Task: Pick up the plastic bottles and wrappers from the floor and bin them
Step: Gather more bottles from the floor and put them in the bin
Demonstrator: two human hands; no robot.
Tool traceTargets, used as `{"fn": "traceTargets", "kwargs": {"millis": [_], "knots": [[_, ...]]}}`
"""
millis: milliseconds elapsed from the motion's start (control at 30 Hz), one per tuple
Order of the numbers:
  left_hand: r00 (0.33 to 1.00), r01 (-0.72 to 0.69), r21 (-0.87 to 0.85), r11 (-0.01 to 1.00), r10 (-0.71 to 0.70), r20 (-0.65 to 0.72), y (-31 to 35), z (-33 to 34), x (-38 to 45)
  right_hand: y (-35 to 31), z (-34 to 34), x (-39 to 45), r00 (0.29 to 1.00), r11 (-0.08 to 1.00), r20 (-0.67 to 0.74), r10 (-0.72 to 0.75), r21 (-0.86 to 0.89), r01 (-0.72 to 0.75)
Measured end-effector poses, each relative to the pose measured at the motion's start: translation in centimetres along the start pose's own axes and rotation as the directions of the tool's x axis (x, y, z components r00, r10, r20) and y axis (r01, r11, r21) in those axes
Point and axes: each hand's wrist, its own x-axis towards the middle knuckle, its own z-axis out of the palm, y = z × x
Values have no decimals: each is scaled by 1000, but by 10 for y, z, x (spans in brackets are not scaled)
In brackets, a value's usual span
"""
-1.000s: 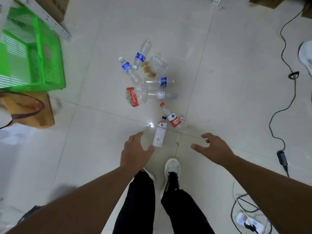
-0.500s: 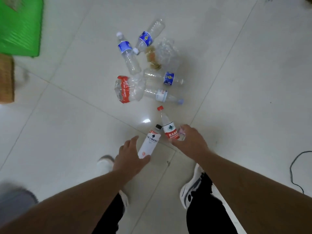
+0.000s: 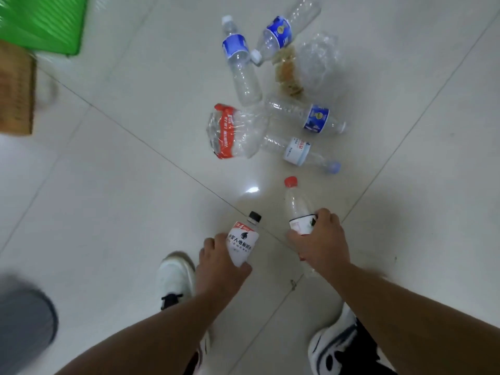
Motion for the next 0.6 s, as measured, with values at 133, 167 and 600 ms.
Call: {"fn": "traceTargets", "kwargs": {"millis": [133, 167, 600], "knots": [[997, 7, -50, 999, -11, -78, 9, -85, -35, -15, -57, -44, 999, 1000, 42, 10, 26, -11], [995, -5, -59, 998, -1, -101, 16, -106, -43, -22, -72, -53, 999, 999, 49, 13, 31, -14], [980, -126, -154, 980, 99, -173, 100, -253, -106, -63, -211, -133, 996, 998, 73, -54, -17, 55]]}}
